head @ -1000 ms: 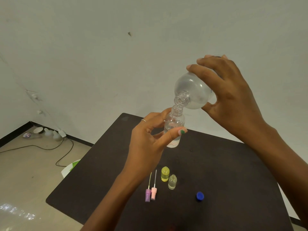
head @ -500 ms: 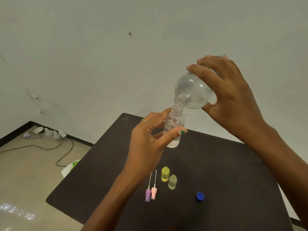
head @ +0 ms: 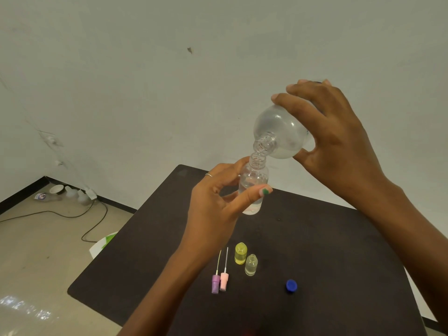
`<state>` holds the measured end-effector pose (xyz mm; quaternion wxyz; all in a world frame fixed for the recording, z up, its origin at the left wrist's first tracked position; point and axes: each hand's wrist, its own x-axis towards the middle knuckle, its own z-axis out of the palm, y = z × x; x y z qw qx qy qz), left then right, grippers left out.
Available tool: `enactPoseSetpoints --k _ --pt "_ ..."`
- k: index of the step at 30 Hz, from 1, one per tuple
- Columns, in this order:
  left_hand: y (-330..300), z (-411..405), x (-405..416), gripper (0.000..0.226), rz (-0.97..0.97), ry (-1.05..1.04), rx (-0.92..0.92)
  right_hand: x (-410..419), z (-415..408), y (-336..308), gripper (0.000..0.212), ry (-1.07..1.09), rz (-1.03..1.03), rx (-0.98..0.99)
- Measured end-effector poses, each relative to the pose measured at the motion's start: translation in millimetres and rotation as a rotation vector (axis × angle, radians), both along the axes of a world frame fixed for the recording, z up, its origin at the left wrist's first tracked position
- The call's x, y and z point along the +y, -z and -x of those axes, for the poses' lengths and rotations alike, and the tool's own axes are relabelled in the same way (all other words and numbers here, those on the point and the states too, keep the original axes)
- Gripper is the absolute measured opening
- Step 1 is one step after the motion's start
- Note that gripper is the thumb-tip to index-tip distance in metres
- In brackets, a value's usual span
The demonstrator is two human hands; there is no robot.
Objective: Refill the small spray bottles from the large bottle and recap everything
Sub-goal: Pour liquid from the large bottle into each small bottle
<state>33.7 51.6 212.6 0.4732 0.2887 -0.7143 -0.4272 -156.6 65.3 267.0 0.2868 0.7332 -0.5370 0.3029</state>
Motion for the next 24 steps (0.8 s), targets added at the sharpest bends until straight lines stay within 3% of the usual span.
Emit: enactPoseSetpoints --k 24 --pt "-1.4 -0.7 0.7 0.037 -0.009 -0.002 0.0 0.8 -0.9 -2.0 0.066 0.011 -0.009 0.005"
